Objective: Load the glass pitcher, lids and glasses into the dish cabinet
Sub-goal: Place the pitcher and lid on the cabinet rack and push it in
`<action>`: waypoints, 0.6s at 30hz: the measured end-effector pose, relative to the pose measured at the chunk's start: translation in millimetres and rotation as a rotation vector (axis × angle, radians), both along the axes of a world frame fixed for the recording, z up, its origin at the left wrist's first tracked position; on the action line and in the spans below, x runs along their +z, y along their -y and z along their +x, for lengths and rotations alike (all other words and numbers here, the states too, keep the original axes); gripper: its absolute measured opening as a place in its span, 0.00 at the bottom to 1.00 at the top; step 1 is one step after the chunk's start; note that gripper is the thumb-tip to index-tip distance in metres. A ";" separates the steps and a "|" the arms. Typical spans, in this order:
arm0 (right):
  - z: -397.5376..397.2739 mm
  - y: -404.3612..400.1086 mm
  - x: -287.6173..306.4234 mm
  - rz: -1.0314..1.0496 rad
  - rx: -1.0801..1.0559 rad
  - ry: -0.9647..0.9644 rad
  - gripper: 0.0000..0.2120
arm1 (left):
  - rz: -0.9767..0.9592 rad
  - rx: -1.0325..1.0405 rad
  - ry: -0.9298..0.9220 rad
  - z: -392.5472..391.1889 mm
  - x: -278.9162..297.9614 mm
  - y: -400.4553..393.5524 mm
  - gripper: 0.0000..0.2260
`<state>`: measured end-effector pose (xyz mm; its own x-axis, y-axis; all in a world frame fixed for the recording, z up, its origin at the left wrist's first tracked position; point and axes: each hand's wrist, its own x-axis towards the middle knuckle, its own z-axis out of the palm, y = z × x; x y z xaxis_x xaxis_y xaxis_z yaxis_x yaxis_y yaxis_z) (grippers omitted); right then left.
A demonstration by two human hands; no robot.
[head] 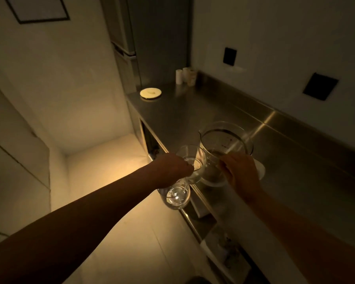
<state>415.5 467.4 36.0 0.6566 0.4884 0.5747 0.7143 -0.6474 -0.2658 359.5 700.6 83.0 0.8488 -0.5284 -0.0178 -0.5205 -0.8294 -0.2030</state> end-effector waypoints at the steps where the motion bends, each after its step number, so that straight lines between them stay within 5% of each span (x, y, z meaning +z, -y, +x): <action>1: 12.3 -10.8 -1.6 0.004 0.013 -0.001 0.09 | -0.002 0.008 0.002 8.5 -0.6 -9.5 0.17; 18: 243.7 -170.8 -3.0 -0.135 0.134 -0.081 0.11 | 0.056 0.108 -0.046 215.5 -2.8 -152.8 0.15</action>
